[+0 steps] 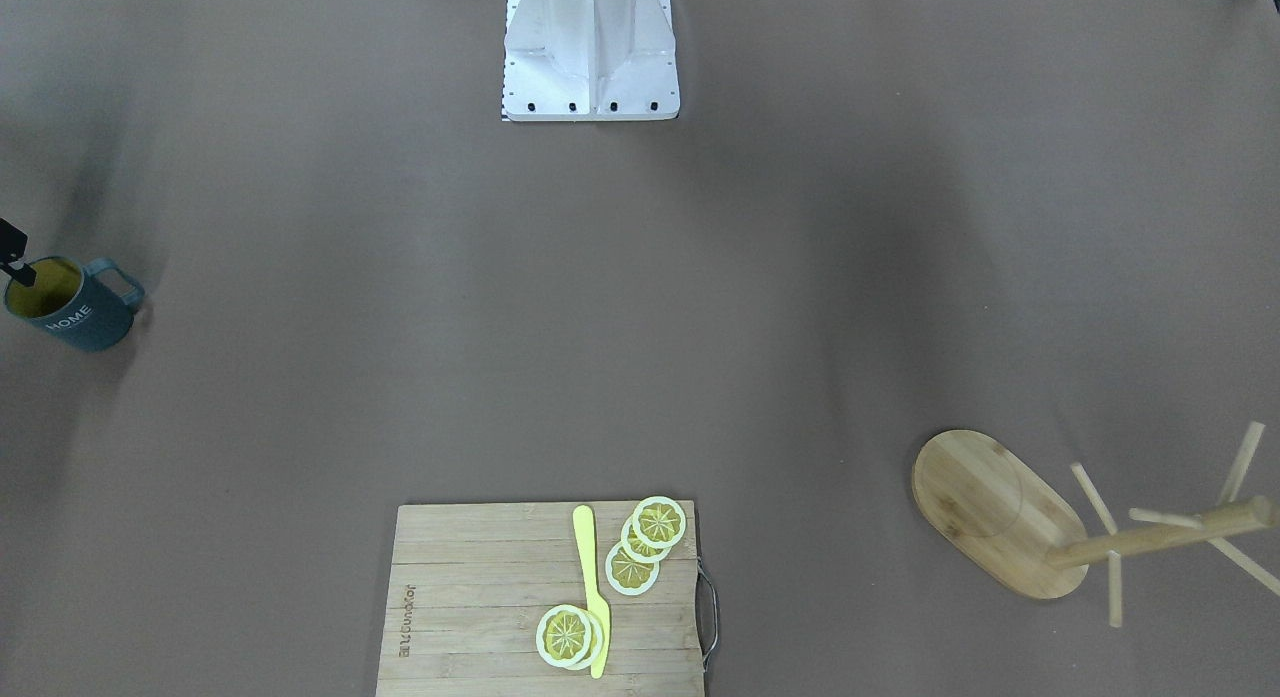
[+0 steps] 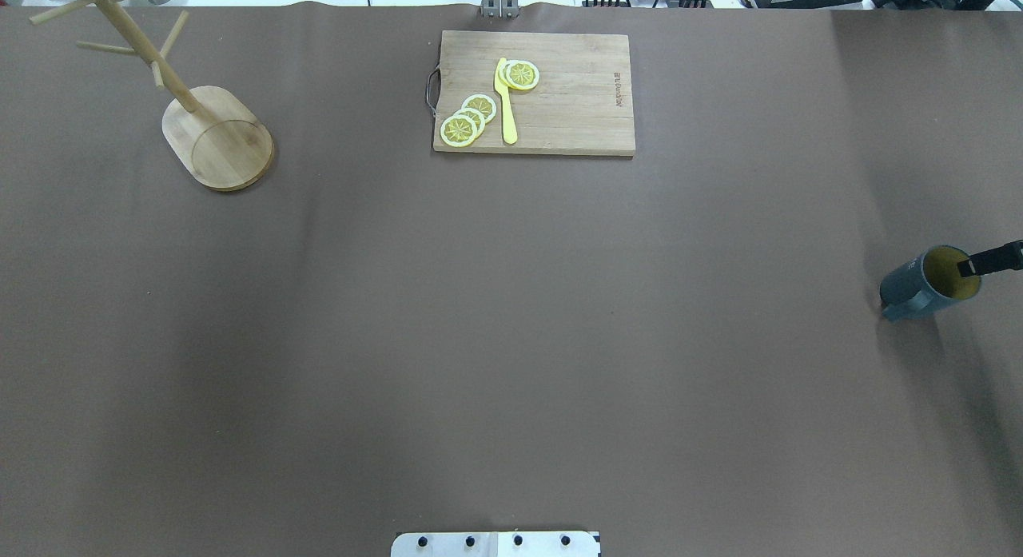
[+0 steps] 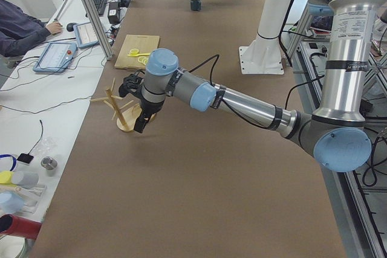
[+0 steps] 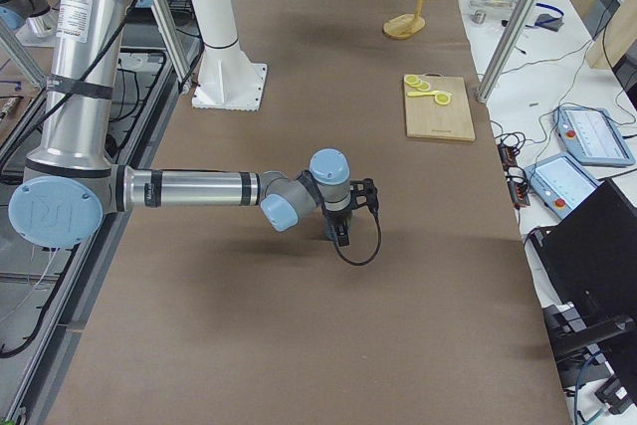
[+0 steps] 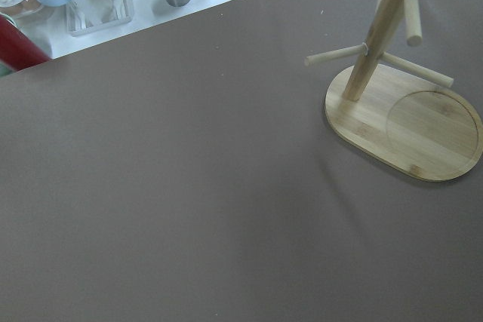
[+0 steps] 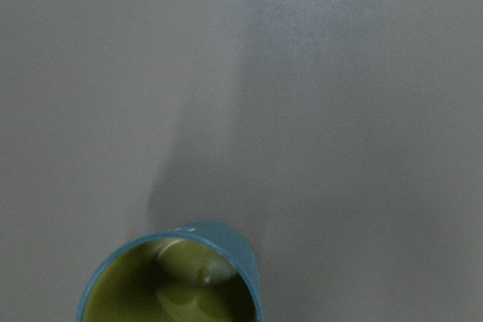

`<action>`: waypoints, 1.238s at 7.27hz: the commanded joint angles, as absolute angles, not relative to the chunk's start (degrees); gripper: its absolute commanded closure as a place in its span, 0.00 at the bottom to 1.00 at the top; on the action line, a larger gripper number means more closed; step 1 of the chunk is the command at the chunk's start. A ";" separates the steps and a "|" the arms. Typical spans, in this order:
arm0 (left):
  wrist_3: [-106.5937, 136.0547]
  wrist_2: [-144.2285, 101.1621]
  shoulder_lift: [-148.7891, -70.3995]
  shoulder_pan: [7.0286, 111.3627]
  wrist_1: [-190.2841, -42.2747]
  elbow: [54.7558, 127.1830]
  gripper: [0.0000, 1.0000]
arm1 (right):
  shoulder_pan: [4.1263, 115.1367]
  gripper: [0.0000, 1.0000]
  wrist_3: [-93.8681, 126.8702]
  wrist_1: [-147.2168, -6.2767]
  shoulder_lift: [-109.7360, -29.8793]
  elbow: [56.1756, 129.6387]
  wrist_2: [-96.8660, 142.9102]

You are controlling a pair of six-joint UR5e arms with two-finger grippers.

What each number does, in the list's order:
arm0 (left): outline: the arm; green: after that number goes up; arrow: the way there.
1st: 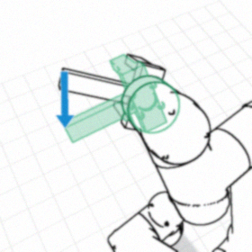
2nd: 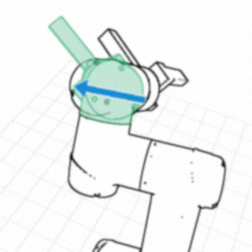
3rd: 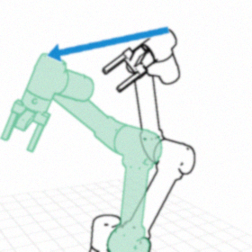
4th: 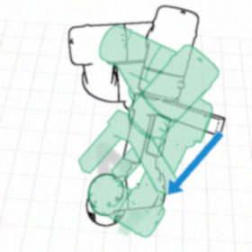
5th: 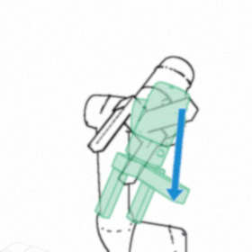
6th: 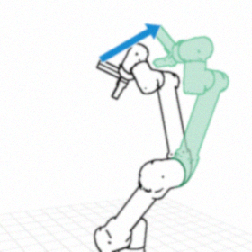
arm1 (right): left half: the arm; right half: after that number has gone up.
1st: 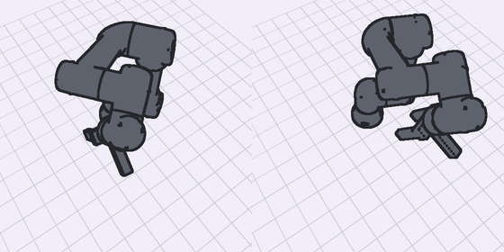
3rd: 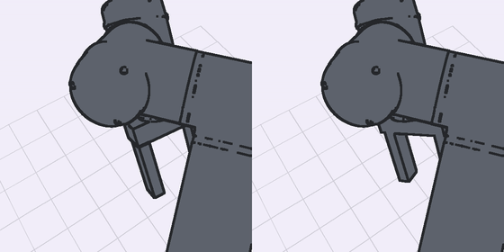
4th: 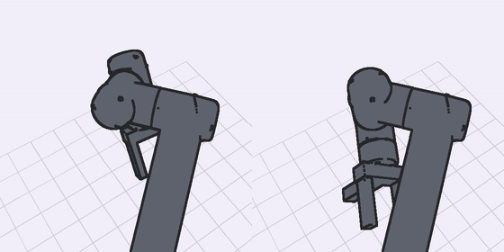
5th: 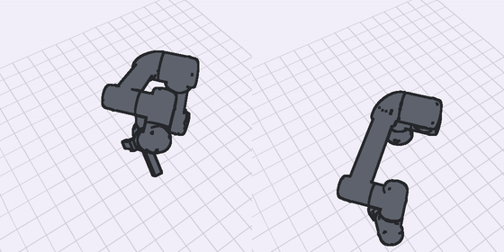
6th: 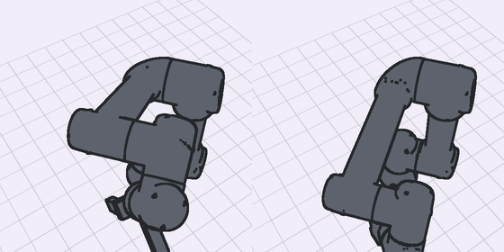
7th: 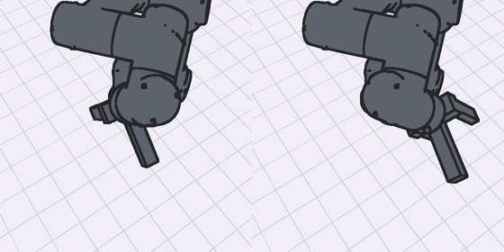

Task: Hang cup on storage rack
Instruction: 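Lower the right gripper onto the blue mug rim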

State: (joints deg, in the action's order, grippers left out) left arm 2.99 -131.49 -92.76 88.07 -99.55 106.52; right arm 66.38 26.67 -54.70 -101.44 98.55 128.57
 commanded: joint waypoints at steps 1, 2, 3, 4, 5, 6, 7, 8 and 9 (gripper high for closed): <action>2.99 -131.48 -92.64 88.07 -99.58 106.79 0.00 | 64.16 0.05 27.07 -54.76 -101.43 98.27 125.95; 2.99 -131.48 -92.64 88.07 -99.58 106.70 0.00 | 64.07 0.09 27.07 -54.76 -100.73 97.39 125.95; 2.99 -131.48 -92.64 88.07 -99.58 106.61 0.00 | 64.07 0.17 27.16 -54.67 -100.29 96.08 125.95; 2.99 -131.48 -92.64 88.07 -99.58 106.61 0.00 | 64.07 0.44 27.16 -54.75 -100.37 95.98 125.60; 2.99 -131.48 -92.64 88.07 -99.58 106.70 0.00 | 64.07 0.79 27.16 -54.67 -100.28 95.98 125.60; 2.99 -131.48 -92.64 88.07 -99.58 106.61 0.00 | 64.07 1.00 27.25 -54.67 -100.28 96.41 125.86; 2.99 -131.48 -92.64 88.07 -99.58 106.61 0.00 | 64.07 1.00 27.33 -54.67 -100.28 97.20 125.95; 2.99 -131.48 -92.64 88.07 -99.58 106.61 0.00 | 64.07 1.00 27.42 -54.67 -100.20 97.99 126.21; 2.99 -131.48 -92.64 88.07 -99.58 106.61 0.00 | 64.25 1.00 27.77 -54.67 -100.37 99.65 126.12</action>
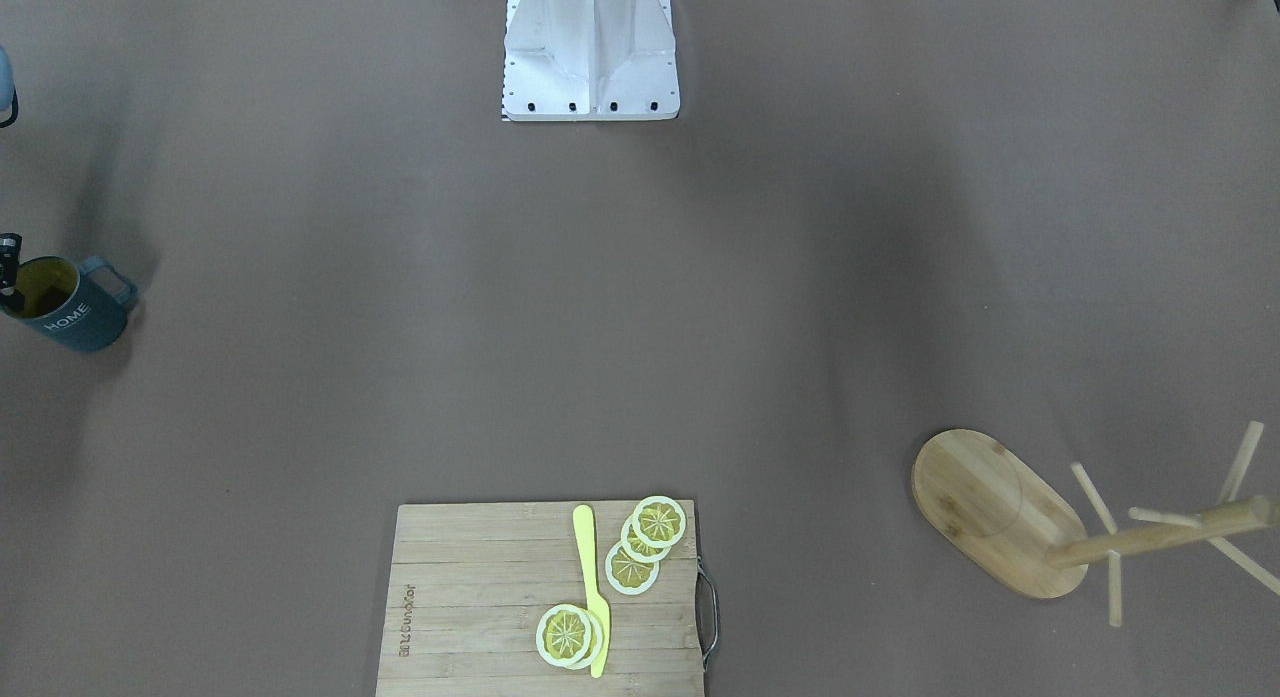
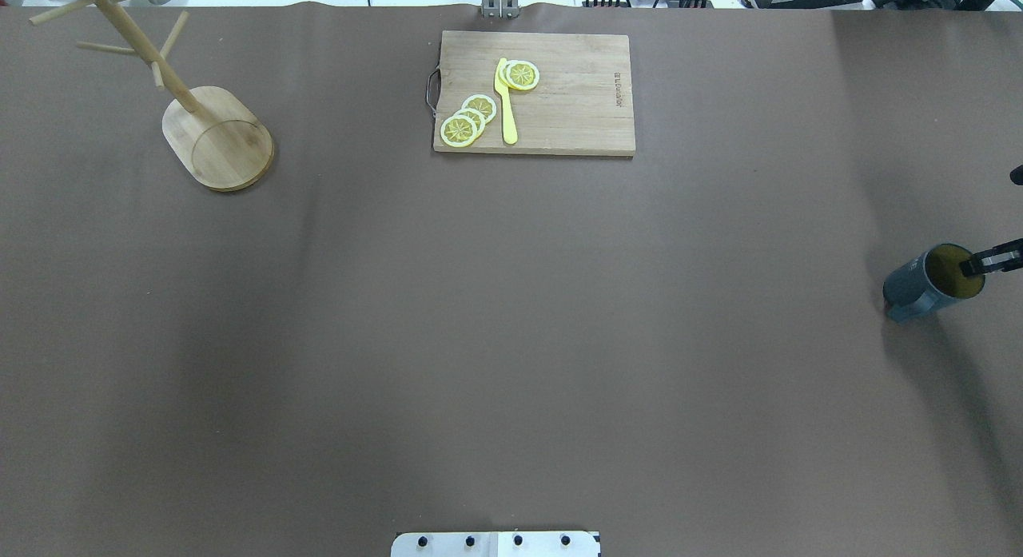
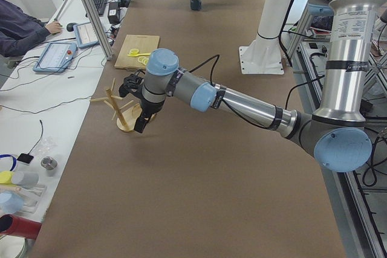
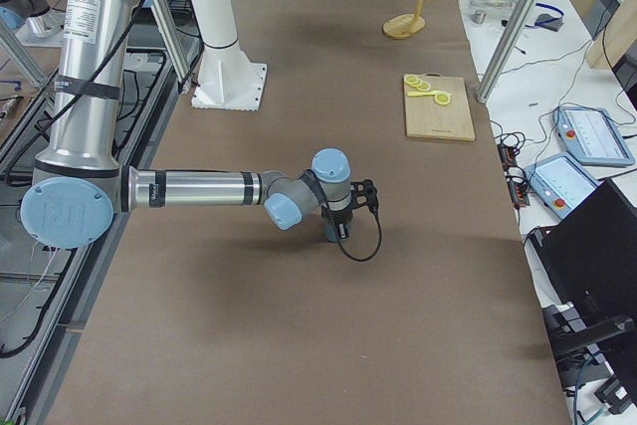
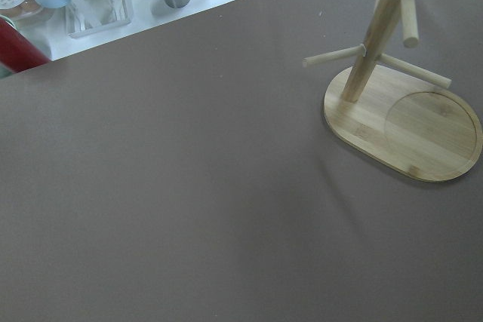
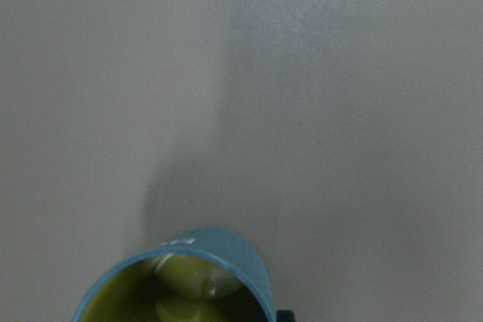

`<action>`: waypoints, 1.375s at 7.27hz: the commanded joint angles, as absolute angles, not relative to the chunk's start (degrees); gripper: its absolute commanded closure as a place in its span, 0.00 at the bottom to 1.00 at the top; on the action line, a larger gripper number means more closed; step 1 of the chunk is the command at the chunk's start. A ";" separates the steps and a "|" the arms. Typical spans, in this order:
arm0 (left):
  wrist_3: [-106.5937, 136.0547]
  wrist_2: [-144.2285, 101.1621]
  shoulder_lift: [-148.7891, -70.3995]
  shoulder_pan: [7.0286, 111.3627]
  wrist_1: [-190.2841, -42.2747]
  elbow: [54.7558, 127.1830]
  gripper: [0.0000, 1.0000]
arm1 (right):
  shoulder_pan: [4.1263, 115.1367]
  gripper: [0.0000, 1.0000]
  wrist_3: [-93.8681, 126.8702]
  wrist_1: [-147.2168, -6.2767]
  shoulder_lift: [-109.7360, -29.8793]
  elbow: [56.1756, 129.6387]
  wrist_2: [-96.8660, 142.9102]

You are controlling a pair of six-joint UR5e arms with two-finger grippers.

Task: Hang cup on storage rack
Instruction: 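Grip the blue mug rim with the right gripper and carry it toward the table center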

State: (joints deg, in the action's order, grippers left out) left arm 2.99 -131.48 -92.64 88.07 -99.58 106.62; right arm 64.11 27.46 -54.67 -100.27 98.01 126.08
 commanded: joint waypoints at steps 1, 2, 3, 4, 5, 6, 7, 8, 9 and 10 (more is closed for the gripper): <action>2.99 -131.48 -92.64 88.07 -99.58 106.44 0.00 | 64.42 1.00 31.51 -54.75 -100.72 101.23 126.04; 2.99 -131.48 -92.64 88.07 -99.58 106.52 0.00 | 64.42 1.00 38.60 -54.76 -100.81 102.64 126.30; 2.99 -131.48 -92.64 88.07 -99.58 106.52 0.00 | 64.42 1.00 45.02 -54.76 -100.38 103.87 126.21; 2.99 -131.48 -92.64 88.07 -99.58 106.44 0.00 | 64.34 1.00 50.57 -54.84 -100.02 105.54 125.78; 3.08 -131.48 -92.55 88.07 -99.58 106.61 0.00 | 64.25 1.00 58.46 -55.02 -99.15 107.12 125.77; 2.99 -131.48 -92.46 88.15 -99.58 106.61 0.00 | 63.20 1.00 64.36 -55.19 -98.44 108.18 125.68; 3.08 -131.48 -92.46 88.15 -99.58 106.52 0.00 | 62.41 1.00 70.08 -55.28 -97.31 109.06 125.60; 3.08 -131.48 -92.46 88.15 -99.58 106.78 0.00 | 60.49 1.00 78.32 -55.46 -95.82 110.46 124.20; 2.99 -131.48 -92.11 88.15 -99.58 106.79 0.00 | 56.55 1.00 83.71 -59.37 -93.97 113.09 119.66; 3.08 -131.48 -92.02 88.15 -99.58 106.79 0.00 | 52.51 1.00 87.94 -69.07 -89.17 116.51 115.62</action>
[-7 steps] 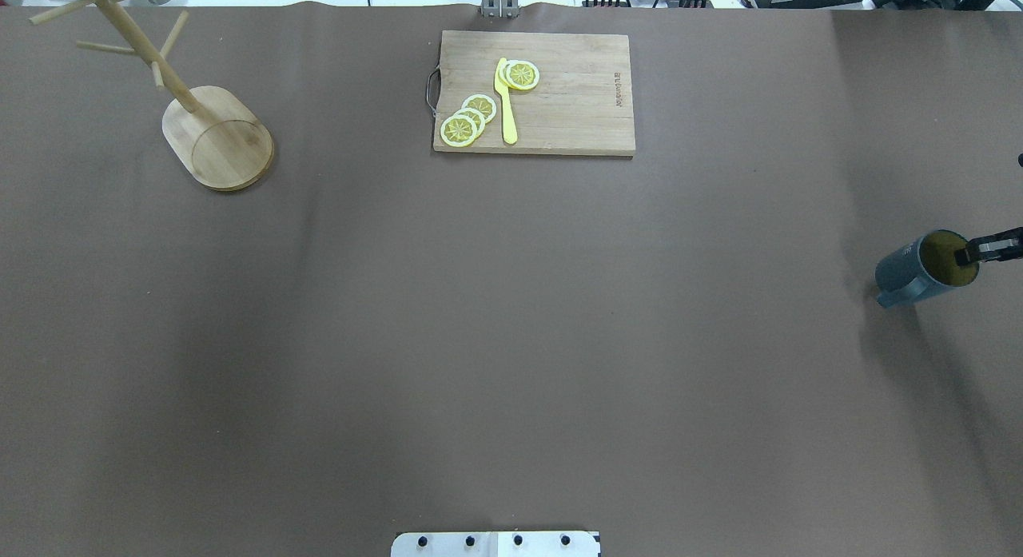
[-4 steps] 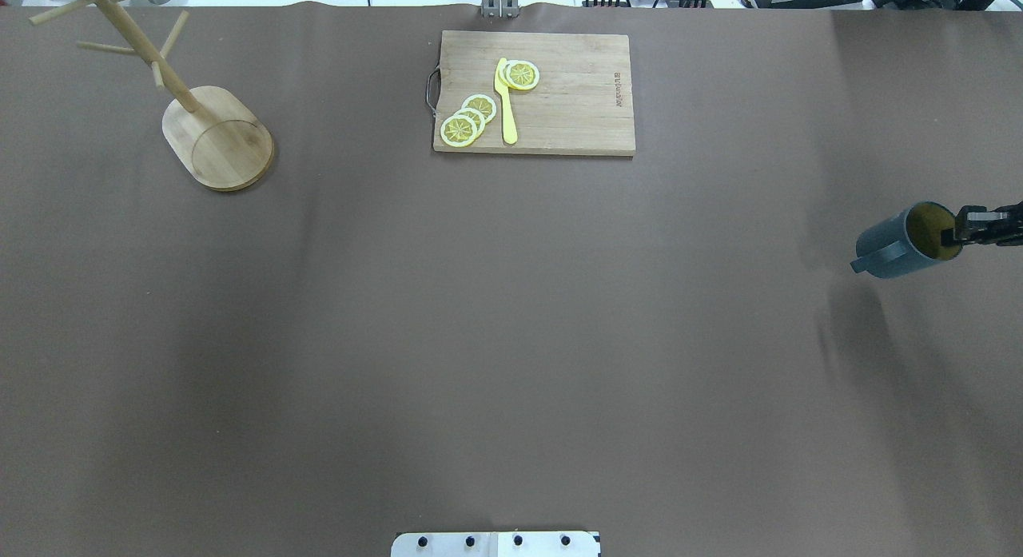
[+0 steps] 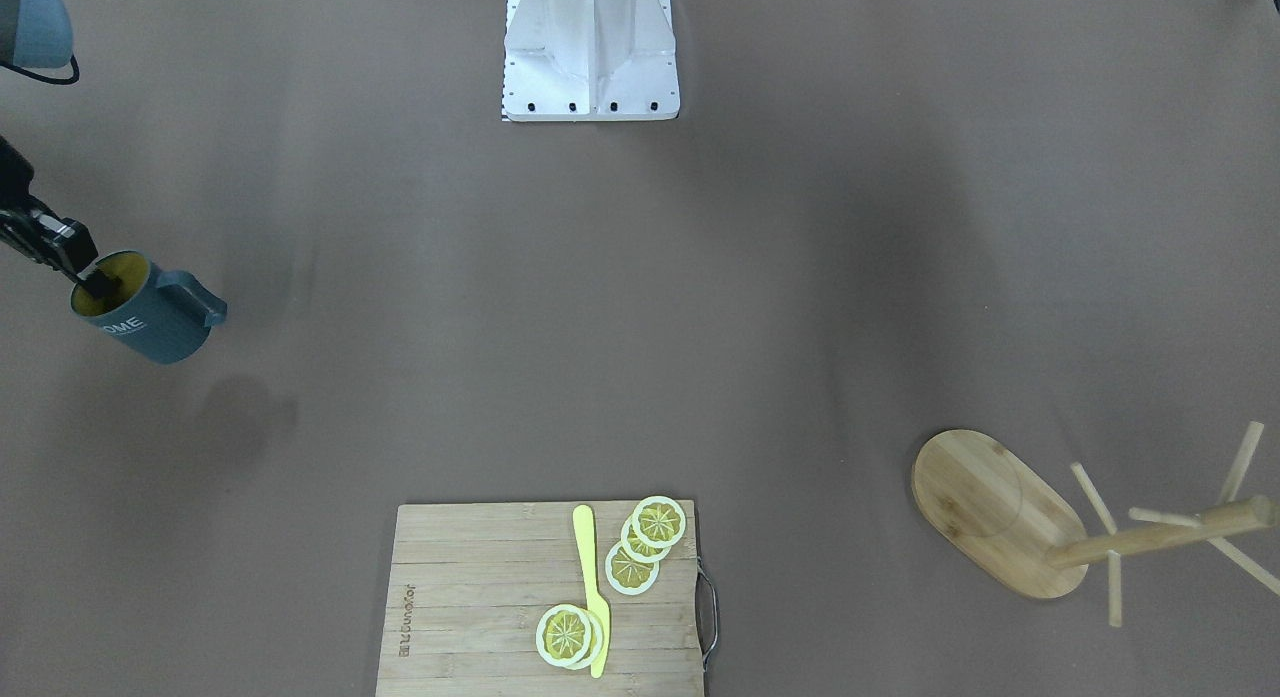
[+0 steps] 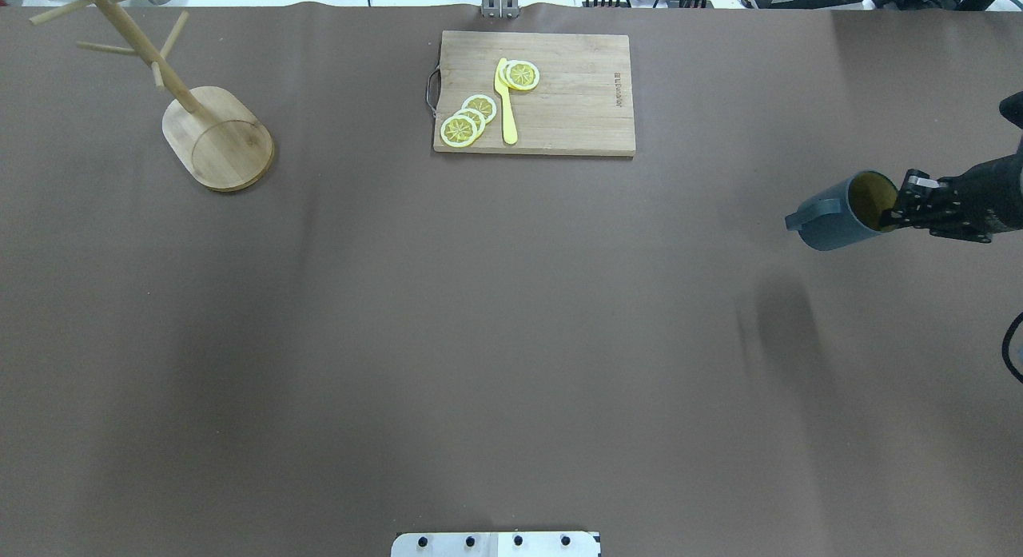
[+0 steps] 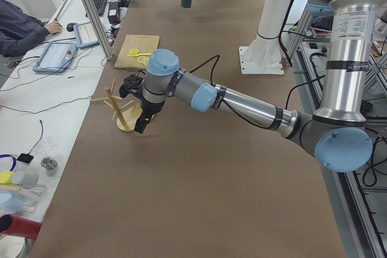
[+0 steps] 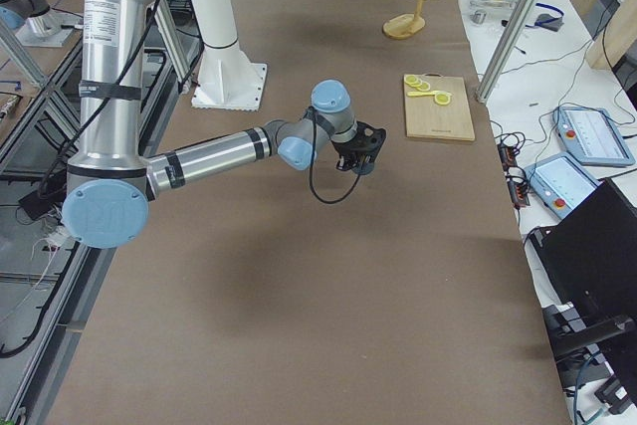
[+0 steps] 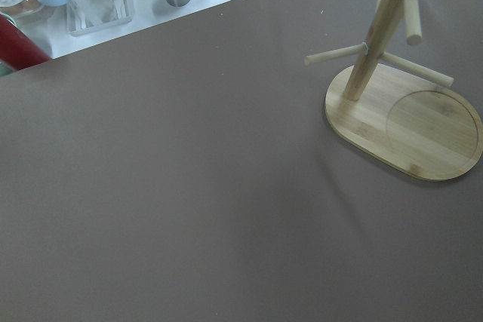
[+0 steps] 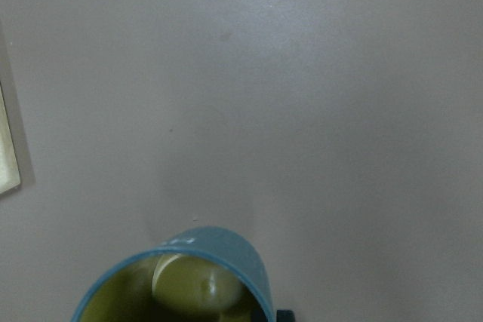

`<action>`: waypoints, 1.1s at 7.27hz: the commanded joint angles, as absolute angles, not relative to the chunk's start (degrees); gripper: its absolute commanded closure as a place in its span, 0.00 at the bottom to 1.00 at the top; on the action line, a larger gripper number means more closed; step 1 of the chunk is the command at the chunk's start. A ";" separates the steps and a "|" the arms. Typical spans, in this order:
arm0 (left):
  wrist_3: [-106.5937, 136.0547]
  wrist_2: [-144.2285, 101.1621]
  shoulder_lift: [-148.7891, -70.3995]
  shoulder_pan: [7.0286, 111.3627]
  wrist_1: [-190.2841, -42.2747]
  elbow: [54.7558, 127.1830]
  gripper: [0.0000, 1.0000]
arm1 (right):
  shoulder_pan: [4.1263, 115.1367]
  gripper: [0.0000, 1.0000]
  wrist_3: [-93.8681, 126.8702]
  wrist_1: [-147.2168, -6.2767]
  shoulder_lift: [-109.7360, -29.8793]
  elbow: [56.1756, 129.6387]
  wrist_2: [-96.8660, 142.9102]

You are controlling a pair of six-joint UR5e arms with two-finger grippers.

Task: Hang cup on storage rack
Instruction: 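Grip the blue mug rim with the right gripper and carry it toward the table center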

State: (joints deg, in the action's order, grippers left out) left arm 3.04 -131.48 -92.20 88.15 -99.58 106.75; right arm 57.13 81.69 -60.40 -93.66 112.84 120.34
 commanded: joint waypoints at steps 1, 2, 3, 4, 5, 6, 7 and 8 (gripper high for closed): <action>3.08 -131.48 -91.67 88.15 -99.58 107.14 0.00 | 48.29 1.00 92.76 -79.35 -83.12 119.68 112.62; 3.08 -131.48 -91.67 88.15 -99.58 107.05 0.00 | 43.03 1.00 98.73 -89.46 -75.40 120.14 108.41; 3.08 -131.48 -91.67 88.15 -99.58 106.96 0.00 | 36.98 1.00 102.79 -99.48 -67.58 119.71 102.54; 3.08 -131.48 -91.67 88.15 -99.58 106.96 0.00 | 33.35 1.00 107.62 -104.97 -62.37 118.92 99.96; 3.08 -131.48 -91.67 88.07 -99.58 106.88 0.00 | 30.79 1.00 112.80 -105.29 -60.31 117.35 99.58; 3.08 -131.48 -91.67 88.15 -99.58 106.96 0.00 | 29.02 1.00 118.77 -105.38 -56.99 113.85 99.06; 3.08 -131.48 -91.67 88.15 -99.58 106.96 0.00 | 27.35 1.00 124.74 -105.38 -53.21 109.64 99.05; 3.08 -131.57 -91.67 88.15 -99.58 106.96 0.00 | 26.90 1.00 130.20 -105.29 -47.95 103.60 99.05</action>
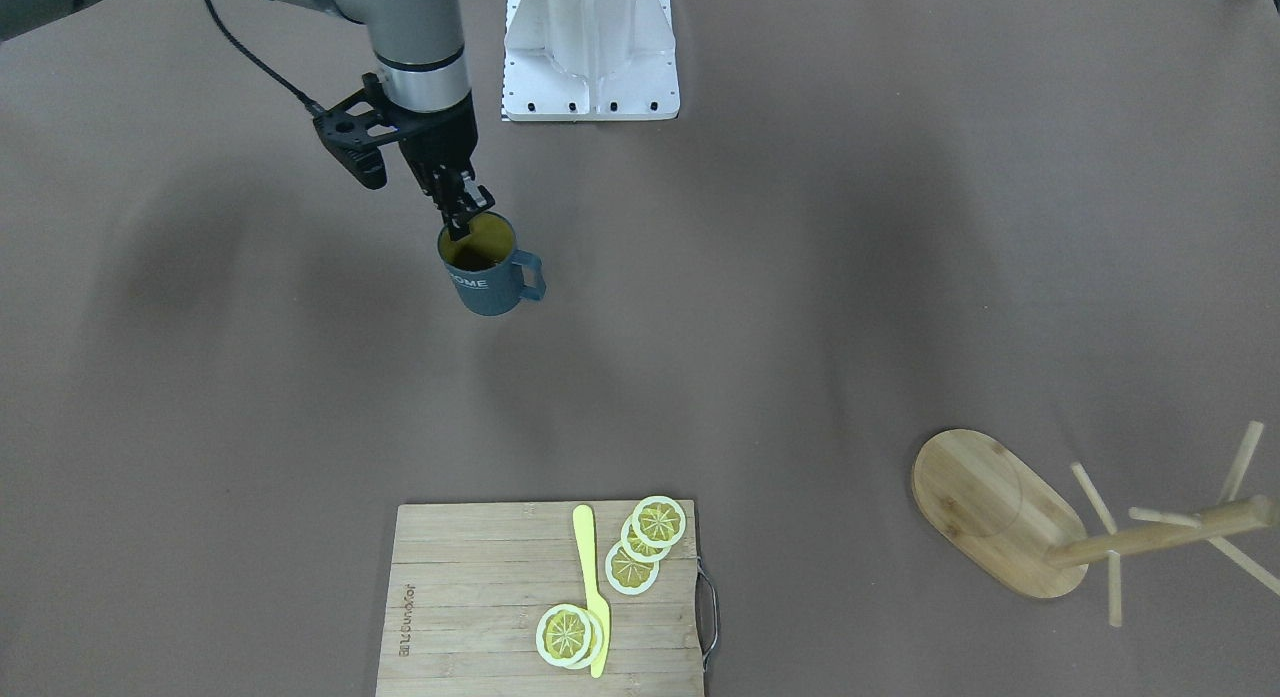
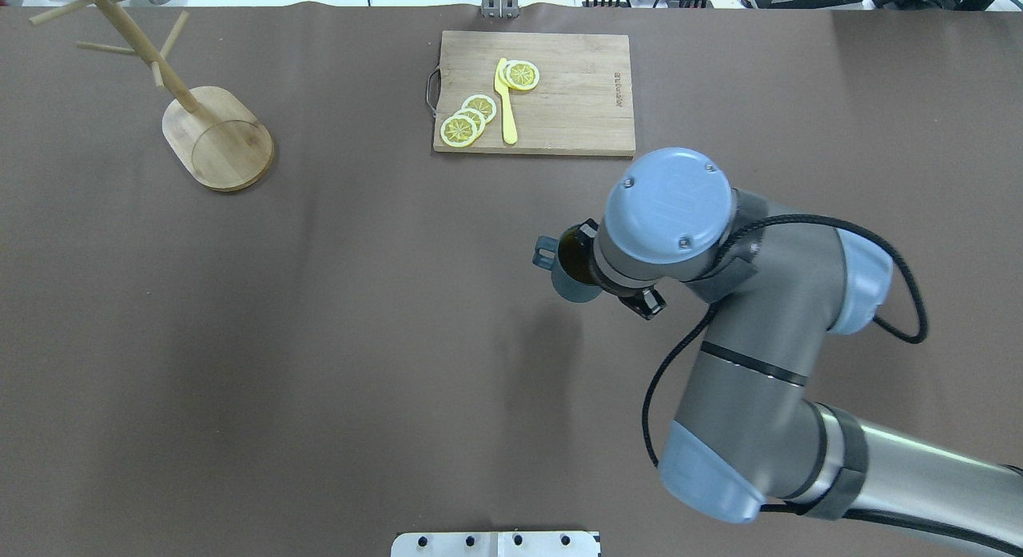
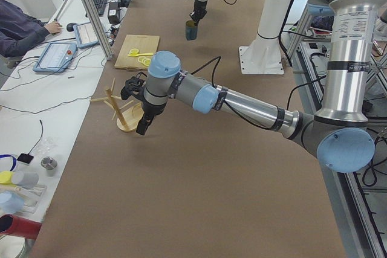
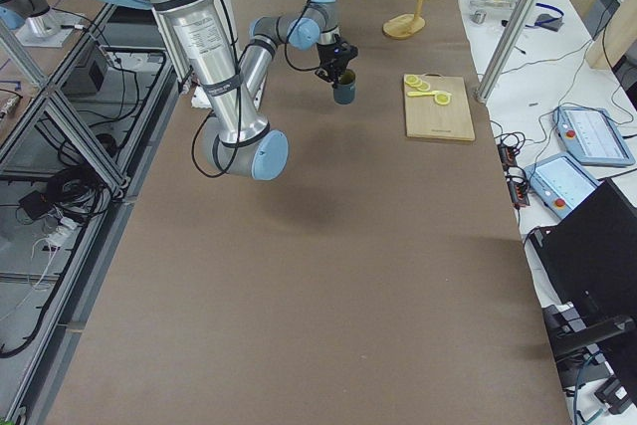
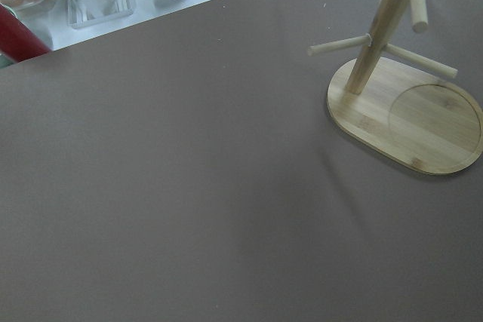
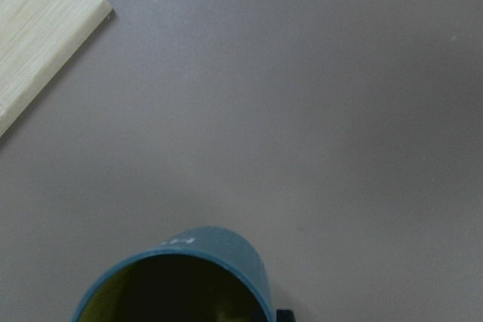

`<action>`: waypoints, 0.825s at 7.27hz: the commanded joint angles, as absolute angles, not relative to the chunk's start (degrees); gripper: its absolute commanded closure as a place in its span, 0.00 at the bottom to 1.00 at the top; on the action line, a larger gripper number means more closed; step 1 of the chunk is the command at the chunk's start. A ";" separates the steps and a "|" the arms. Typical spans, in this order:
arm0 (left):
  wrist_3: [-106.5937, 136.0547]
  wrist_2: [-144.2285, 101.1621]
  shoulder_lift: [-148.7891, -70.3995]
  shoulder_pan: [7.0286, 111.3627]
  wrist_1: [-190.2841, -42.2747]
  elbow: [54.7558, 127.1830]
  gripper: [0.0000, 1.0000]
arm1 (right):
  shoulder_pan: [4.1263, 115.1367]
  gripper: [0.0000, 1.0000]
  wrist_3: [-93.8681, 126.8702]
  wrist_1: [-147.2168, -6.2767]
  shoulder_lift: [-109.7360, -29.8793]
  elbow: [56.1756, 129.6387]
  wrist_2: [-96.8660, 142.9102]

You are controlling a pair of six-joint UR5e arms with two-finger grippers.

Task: Hang cup on storage rack
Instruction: 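Grip the blue mug rim with the right gripper and carry it toward the table center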

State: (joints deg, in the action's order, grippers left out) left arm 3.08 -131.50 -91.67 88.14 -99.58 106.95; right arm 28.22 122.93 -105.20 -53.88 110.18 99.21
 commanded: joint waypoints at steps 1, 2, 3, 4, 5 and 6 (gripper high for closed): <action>3.77 -131.49 -91.67 88.15 -99.58 106.96 0.00 | 26.63 1.00 132.78 -105.29 -43.20 97.18 99.05; 4.21 -131.57 -91.67 88.07 -99.58 106.88 0.00 | 26.54 1.00 134.46 -105.21 -41.15 94.16 99.05; 4.22 -131.57 -91.67 88.15 -99.58 106.96 0.00 | 25.93 1.00 135.69 -104.86 -40.96 93.61 99.05; 4.13 -131.57 -91.67 88.07 -99.58 106.88 0.00 | 25.41 1.00 135.96 -104.77 -40.87 93.60 98.97; 4.22 -131.57 -91.67 88.07 -99.58 106.79 0.00 | 24.88 0.95 136.23 -104.77 -40.87 93.60 98.88; 4.13 -131.57 -91.67 88.07 -99.58 106.70 0.00 | 24.61 0.72 136.06 -104.77 -40.96 93.52 97.66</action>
State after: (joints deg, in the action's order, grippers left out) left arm 4.17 -131.57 -91.67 88.08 -99.58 106.80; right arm 25.09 135.97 -104.80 -40.97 93.68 98.64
